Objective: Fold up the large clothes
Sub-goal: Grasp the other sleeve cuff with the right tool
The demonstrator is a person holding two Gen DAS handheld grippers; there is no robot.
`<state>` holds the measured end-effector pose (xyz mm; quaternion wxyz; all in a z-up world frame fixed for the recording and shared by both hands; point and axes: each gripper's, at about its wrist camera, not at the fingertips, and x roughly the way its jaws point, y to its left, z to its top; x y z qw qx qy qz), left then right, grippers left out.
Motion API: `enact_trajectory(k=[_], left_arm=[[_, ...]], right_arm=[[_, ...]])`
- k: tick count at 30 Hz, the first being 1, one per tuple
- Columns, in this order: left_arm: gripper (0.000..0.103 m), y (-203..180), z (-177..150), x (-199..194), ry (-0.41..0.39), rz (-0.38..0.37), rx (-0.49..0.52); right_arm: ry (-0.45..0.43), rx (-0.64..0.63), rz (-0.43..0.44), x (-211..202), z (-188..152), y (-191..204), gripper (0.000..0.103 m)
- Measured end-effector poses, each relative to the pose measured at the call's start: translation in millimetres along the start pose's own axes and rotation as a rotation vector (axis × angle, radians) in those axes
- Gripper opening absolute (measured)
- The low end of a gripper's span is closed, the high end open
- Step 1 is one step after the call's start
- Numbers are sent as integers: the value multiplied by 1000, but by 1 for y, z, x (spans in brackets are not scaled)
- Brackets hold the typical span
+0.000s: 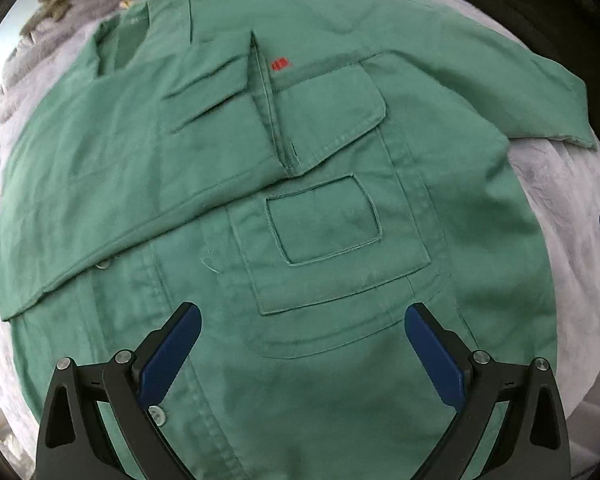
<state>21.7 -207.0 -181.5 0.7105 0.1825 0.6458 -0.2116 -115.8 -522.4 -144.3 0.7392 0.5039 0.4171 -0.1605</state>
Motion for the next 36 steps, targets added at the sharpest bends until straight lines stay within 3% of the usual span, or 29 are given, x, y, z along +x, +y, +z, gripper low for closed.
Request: enact_trajectory(k=[5, 12, 17, 23, 26, 28, 29, 30, 32, 36], left_arm=[[102, -3, 7, -3, -19, -39, -43], [102, -29, 51, -11, -77, -56, -71], [102, -50, 74, -7, -102, -56, -69], [102, -64, 85, -16, -150, -53, -105], [102, -49, 89, -22, -189, -27, -130], [102, -45, 97, -22, -205, -15, -153], [102, -43, 102, -21, -212, -11, -167], [102, -41, 106, -21, -215, -10, -174], [102, -40, 113, -18, -223, -13, -183], [102, -51, 123, 0, -235, -7, -143]], right_arm=[[-69, 101, 24, -5, 43, -35, 103], [-119, 253, 149, 7, 91, -77, 103], [-113, 310, 217, 33, 114, -87, 103], [-174, 343, 316, 38, 137, -83, 103], [-185, 346, 341, 36, 146, -78, 100], [-168, 337, 311, 36, 149, -74, 74], [-136, 343, 267, 40, 151, -74, 36], [-111, 356, 256, 42, 150, -77, 8], [-95, 386, 269, 45, 149, -85, 7], [-149, 359, 324, 29, 149, -81, 6]])
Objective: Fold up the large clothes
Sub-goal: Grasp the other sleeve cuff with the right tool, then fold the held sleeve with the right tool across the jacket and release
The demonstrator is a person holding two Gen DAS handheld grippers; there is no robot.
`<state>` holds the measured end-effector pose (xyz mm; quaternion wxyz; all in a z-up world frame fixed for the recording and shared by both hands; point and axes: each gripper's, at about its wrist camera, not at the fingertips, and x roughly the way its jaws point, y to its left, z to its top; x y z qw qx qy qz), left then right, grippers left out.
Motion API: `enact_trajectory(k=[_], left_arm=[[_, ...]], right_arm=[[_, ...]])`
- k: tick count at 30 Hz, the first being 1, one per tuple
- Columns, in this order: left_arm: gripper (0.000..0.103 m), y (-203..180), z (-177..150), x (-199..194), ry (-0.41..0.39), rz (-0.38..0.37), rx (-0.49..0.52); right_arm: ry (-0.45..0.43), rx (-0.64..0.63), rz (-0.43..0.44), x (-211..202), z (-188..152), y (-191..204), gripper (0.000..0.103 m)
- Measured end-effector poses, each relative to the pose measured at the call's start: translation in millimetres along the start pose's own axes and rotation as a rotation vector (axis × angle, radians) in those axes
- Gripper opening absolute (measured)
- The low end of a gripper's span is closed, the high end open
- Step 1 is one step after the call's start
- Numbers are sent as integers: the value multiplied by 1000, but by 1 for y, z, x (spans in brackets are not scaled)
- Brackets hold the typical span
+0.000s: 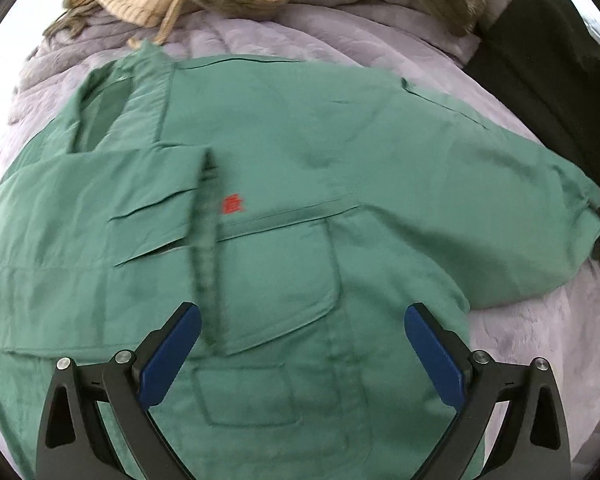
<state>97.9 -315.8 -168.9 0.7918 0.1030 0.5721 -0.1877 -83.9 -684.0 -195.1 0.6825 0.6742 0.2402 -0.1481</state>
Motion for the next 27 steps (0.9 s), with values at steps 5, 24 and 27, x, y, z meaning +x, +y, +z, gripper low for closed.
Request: enact_trajectory(k=[5, 24, 27], left_arm=[[102, -7, -16, 21, 1, 1, 19], [102, 154, -19, -59, -117, -15, -144], [102, 210, -31, -69, -134, 35, -221]], right_arm=[[-6, -73, 118, -15, 6, 45, 6], [271, -767, 192, 65, -203, 261, 6], [359, -950, 123, 109, -291, 277, 6]])
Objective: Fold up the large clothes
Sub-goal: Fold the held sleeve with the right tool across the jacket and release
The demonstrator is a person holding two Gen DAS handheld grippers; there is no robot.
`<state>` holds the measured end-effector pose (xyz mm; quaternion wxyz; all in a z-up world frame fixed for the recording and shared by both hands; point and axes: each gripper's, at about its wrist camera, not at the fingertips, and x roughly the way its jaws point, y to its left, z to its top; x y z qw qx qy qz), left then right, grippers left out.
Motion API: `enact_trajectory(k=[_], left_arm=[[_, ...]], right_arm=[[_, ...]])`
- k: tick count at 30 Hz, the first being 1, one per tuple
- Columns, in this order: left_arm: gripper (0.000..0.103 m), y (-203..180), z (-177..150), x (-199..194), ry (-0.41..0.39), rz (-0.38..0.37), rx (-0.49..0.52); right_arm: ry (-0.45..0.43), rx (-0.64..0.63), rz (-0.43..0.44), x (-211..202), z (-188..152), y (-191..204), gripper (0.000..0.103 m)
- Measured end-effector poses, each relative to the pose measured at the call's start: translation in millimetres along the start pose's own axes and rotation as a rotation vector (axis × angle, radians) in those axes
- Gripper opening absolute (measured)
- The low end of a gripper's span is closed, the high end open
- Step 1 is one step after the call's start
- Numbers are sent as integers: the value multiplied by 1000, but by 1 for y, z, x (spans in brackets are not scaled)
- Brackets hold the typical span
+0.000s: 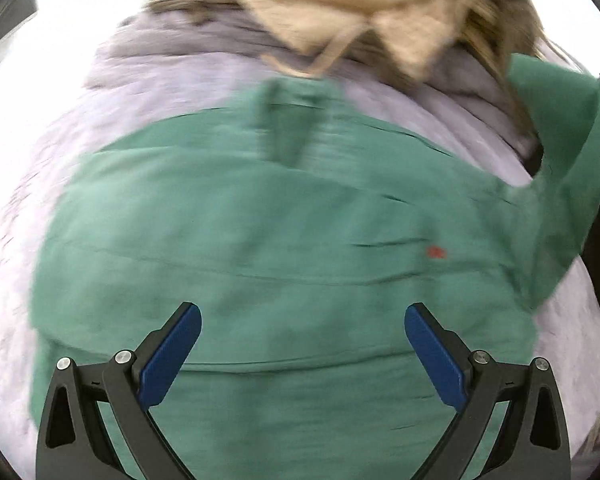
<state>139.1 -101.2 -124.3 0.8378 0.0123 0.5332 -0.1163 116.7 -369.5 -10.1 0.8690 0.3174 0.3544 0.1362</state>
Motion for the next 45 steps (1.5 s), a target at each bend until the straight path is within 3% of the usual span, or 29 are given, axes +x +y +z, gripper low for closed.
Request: enact_trajectory(k=[3, 7, 11, 13, 15, 17, 20, 25, 26, 27, 29, 31, 33, 34, 36, 37, 38, 41, 44, 45], left_arm=[[102, 53, -4, -3, -6, 41, -77], [102, 97, -21, -3, 20, 61, -134], [102, 124, -30, -2, 39, 44, -149], [102, 134, -29, -1, 39, 29, -156], [102, 141, -27, -2, 35, 18, -167], [102, 144, -27, -5, 31, 12, -175], [102, 147, -24, -11, 20, 8, -169], [102, 145, -21, -17, 14, -10, -143], [102, 144, -21, -18, 11, -14, -138], [102, 145, -23, -21, 8, -17, -136], [102, 146, -25, -23, 6, -19, -135], [102, 150, -27, -25, 10, -13, -133], [102, 154, -28, -26, 10, -10, -137], [102, 157, -29, -26, 14, -7, -136], [102, 158, -30, -25, 23, 15, -110], [102, 156, -30, -24, 26, 29, -94], [102, 154, -30, -22, 30, 40, -75], [102, 142, -27, -12, 48, 21, -32], [102, 140, -23, -10, 51, -7, -52], [102, 141, -23, -11, 45, -9, -57]], right_arm=[[140, -87, -37, 73, -47, 42, 6], [337, -116, -126, 162, -119, 59, 6], [445, -140, -282, 194, -162, 55, 13], [446, -123, -289, 191, -167, 55, 25], [442, -92, -260, 182, -167, 59, 60], [409, -67, -231, 161, -167, 66, 66], [318, 4, -215, 126, -158, 62, 66], [256, 343, -169, 123, -141, 4, 65], [251, 380, -151, 126, -144, -4, 57], [251, 416, -147, 131, -147, -10, 34], [275, 459, -161, 145, -149, -15, 14], [248, 471, -156, 142, -149, -11, 14], [224, 430, -213, 131, -145, -4, 16], [211, 413, -250, 126, -146, -2, 23], [157, 405, -310, 108, -150, 0, 77], [122, 414, -332, 101, -153, -2, 80], [119, 426, -312, 101, -155, -6, 78], [192, 488, -216, 118, -161, -21, 58], [218, 505, -252, 134, -160, -24, 16], [198, 499, -243, 134, -158, -20, 16]])
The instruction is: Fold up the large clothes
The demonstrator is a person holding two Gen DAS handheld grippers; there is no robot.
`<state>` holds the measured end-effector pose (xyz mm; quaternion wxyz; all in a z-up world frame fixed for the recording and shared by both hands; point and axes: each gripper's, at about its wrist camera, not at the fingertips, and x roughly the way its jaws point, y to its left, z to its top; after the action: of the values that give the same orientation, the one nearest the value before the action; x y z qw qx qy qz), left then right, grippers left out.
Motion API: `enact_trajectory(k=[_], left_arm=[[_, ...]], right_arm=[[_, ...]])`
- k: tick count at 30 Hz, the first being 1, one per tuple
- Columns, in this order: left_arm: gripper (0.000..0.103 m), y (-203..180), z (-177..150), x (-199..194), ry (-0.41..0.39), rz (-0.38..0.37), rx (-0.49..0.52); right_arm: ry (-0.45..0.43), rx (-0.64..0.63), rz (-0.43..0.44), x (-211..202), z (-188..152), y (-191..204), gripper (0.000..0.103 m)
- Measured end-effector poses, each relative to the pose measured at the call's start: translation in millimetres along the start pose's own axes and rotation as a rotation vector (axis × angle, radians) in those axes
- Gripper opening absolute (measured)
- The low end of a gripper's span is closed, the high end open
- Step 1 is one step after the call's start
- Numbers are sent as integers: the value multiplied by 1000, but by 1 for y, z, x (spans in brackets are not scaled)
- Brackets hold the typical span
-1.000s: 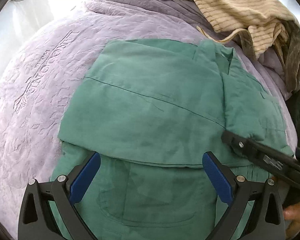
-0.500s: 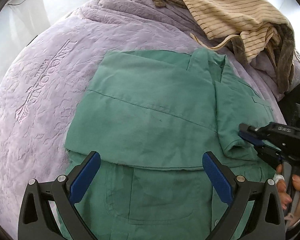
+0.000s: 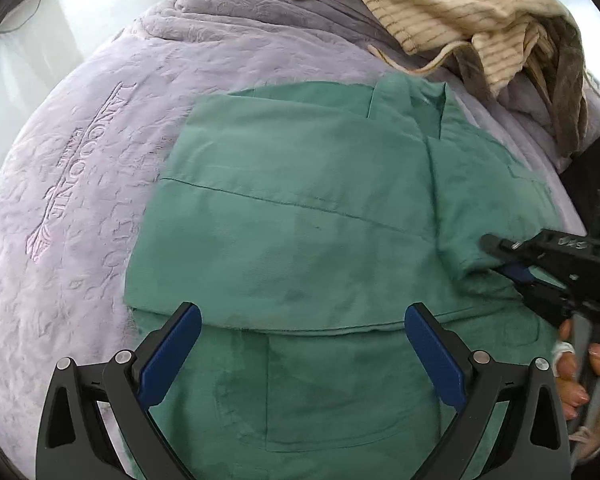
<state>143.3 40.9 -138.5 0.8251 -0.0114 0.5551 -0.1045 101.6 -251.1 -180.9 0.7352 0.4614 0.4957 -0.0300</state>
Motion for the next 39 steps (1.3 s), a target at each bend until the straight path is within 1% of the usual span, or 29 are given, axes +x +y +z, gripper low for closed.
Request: enact_trajectory(k=[1, 2, 4, 5, 7, 8, 9, 11, 12, 13, 14, 15, 16, 17, 19, 21, 24, 26, 28, 29, 32, 34, 35, 37, 38, 39], left_arm=[[102, 3, -1, -4, -16, 3, -9], [102, 6, -1, -6, -27, 8, -12], [102, 15, -5, -8, -33, 39, -16], [102, 19, -7, -8, -25, 52, -16], [102, 31, -13, -5, 4, 81, -30], [102, 37, -16, -4, 16, 91, -46], [102, 42, -18, -5, 21, 98, -57], [102, 48, -22, -5, 25, 114, -70], [102, 50, -24, -5, 26, 122, -73], [102, 52, -25, -5, 27, 129, -75], [102, 53, -26, -5, 26, 134, -74], [102, 53, -27, -5, 25, 137, -72], [102, 53, -27, -4, 24, 141, -69], [102, 53, -27, -4, 25, 142, -66], [102, 51, -25, -4, 25, 136, -63], [102, 47, -23, -6, 14, 126, -56], [102, 33, -15, -9, -1, 100, -16], [102, 25, -11, -8, 0, 86, 7], [102, 11, -6, -6, -2, 67, 39], [102, 5, -3, -5, -2, 60, 53], [102, -25, 12, -2, -9, 23, 112], [102, -45, 21, -1, -8, 0, 143], [102, -55, 25, 0, -7, -8, 157], [102, -84, 37, 4, -10, -28, 206], [102, -97, 43, 6, -12, -36, 229], [102, -106, 47, 7, -13, -42, 243]], right_arm=[[-23, -33, 6, -3, 0, 9, 15], [-42, -114, 15, -5, 0, 26, 15], [-35, -249, 17, -5, -5, 55, 15], [-18, -346, 7, 0, -10, 75, 15], [17, -481, -26, 12, -25, 102, 15], [46, -530, -38, 20, -31, 112, 19], [86, -579, -57, 30, -39, 120, 21], [136, -660, -134, 47, -54, 129, 24], [147, -687, -146, 51, -59, 131, 31], [160, -702, -139, 52, -64, 132, 34], [174, -702, -111, 51, -66, 132, 38], [195, -697, -75, 48, -70, 131, 48], [206, -701, -62, 43, -74, 130, 54], [198, -712, -64, 38, -77, 129, 60], [169, -730, -58, 22, -83, 122, 60], [155, -667, -60, 4, -79, 102, 60], [148, -472, -50, -21, -63, 54, 60], [118, -344, -50, -42, -50, 21, 60], [67, -214, -38, -66, -37, -14, 60], [42, -169, -30, -74, -33, -26, 60], [-70, -2, 1, -105, -12, -71, 60], [-123, 86, 39, -115, 1, -96, 61], [-158, 151, 65, -120, 10, -114, 60], [-206, 225, 92, -126, 21, -135, 60], [-247, 257, 83, -132, 26, -146, 60], [-299, 293, 55, -142, 28, -158, 58]])
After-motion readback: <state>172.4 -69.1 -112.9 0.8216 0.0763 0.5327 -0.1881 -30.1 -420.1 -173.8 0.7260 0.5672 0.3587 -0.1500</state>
